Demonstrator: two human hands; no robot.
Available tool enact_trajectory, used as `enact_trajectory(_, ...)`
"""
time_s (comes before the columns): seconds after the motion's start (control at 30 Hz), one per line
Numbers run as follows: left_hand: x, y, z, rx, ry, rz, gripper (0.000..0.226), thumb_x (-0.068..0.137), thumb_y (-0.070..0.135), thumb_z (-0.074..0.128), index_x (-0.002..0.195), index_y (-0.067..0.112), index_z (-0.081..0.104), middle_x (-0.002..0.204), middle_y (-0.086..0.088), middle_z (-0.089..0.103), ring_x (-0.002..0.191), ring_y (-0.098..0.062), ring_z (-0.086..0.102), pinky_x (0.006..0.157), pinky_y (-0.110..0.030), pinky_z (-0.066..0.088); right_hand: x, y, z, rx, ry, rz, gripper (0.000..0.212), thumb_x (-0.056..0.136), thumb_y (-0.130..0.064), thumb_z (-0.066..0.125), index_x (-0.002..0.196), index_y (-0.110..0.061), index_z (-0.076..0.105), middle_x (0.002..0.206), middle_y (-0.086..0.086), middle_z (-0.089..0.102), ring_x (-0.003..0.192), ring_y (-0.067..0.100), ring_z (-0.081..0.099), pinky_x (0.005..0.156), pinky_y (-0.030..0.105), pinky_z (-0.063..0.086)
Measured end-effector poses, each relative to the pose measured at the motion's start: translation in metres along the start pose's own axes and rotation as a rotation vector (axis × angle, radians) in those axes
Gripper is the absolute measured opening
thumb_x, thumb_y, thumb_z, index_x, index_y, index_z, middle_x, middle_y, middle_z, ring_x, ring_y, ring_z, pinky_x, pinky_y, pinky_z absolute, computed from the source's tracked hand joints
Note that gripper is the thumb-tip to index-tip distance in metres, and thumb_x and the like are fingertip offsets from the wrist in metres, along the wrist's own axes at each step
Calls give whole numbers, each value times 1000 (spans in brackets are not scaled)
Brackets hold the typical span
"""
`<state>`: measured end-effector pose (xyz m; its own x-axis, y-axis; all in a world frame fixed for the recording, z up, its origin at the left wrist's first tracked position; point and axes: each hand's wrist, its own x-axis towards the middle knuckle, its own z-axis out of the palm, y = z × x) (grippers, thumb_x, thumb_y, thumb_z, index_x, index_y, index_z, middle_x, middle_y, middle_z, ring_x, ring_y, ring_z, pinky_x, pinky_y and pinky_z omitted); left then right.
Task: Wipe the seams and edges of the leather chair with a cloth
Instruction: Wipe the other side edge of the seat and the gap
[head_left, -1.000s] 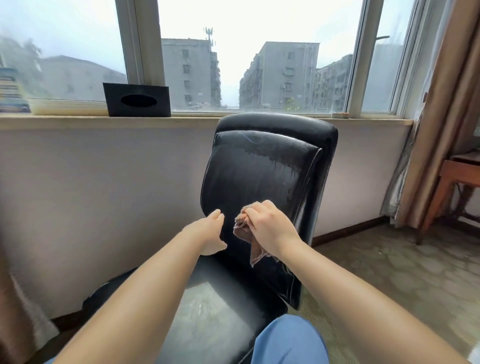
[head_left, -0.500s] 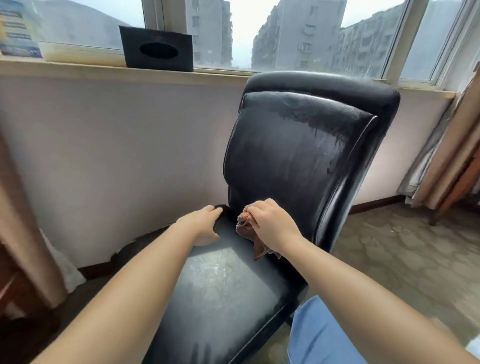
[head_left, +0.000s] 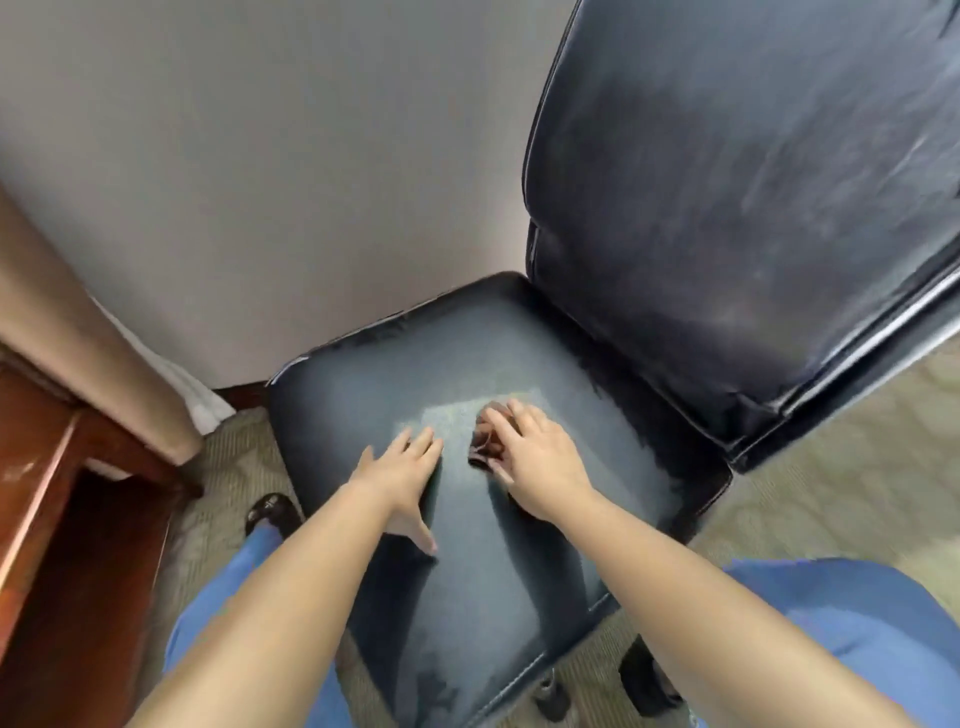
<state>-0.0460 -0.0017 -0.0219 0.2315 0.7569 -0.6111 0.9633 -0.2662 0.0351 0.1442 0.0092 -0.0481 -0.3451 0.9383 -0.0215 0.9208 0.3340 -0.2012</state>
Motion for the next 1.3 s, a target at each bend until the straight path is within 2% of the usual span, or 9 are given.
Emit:
enact_trajectory(0.17, 13, -6, 25, 5, 20, 33, 131, 68, 65, 73, 152, 21, -16, 158, 4, -27, 146, -20, -23, 117, -58, 1, -8, 4, 27, -89, -131, 48, 66, 96, -50, 34, 150, -36, -1, 158, 3, -14, 145, 25, -7, 116, 46, 1)
enact_trajectory(0.37, 12, 2, 40, 111, 85, 7, 127, 70, 76, 59, 151, 17, -21, 158, 1, -28, 146, -24, -24, 115, -60, 5, -23, 2, 51, 14, 6, 159, 63, 87, -54, 27, 147, -37, 18, 158, 6, 14, 142, 34, 20, 109, 58, 18)
enact_trajectory(0.47, 9, 10, 48, 119, 116, -7, 123, 72, 77, 53, 151, 16, -21, 158, -1, -27, 146, -26, -24, 115, -61, 5, -32, 8, 56, 50, -33, 217, 68, 83, -61, 11, 148, -41, 1, 159, 1, -8, 145, 29, -2, 114, 52, -2)
enact_trajectory(0.57, 5, 22, 54, 110, 131, -43, 122, 73, 79, 49, 151, 16, -21, 158, -2, -28, 146, -27, -24, 113, -63, 3, -33, 18, 49, 29, -61, 170, 72, 78, -63, -1, 147, -43, -5, 157, -2, -19, 145, 27, -11, 115, 49, -6)
enact_trajectory(0.67, 1, 36, 57, 82, 160, -74, 118, 75, 80, 45, 151, 16, -20, 158, -2, -27, 146, -28, -23, 113, -63, 3, -36, 20, 43, 26, -42, 160, 68, 84, -60, 8, 149, -40, 9, 159, 3, -8, 145, 30, -1, 115, 51, 0)
enact_trajectory(0.77, -3, 50, 60, -4, 174, -78, 118, 73, 82, 45, 153, 19, -14, 161, 0, -21, 148, -25, -18, 115, -60, 3, -38, 19, 35, 27, 6, 180, 56, 95, -44, 39, 147, -31, 25, 158, 7, 10, 144, 30, 11, 114, 51, 4)
enact_trajectory(0.97, -8, 24, 29, 5, 242, 158, 95, 78, 66, 63, 152, 20, 25, 161, 4, 19, 144, -19, 21, 116, -34, 23, -5, 13, 7, -74, -48, 235, 69, 93, -46, 42, 149, -38, 3, 150, 7, 28, 130, 29, 35, 113, 53, 0)
enact_trajectory(1.13, -11, 16, 41, -10, 125, 52, 95, 82, 65, 58, 154, 32, 5, 163, 0, -9, 149, -26, -10, 118, -55, 8, 4, 11, -1, -125, -169, 268, 45, 93, -39, 45, 136, -31, 38, 132, 11, 40, 121, 34, 39, 113, 54, 14)
enact_trajectory(1.3, -12, 42, 60, -64, 189, -15, 94, 85, 68, 49, 154, 33, -4, 162, 1, -16, 148, -27, -16, 117, -58, 3, -4, 9, -2, -111, -161, 235, 40, 91, -30, 47, 130, -20, 42, 132, 10, 38, 117, 32, 39, 96, 42, 35)
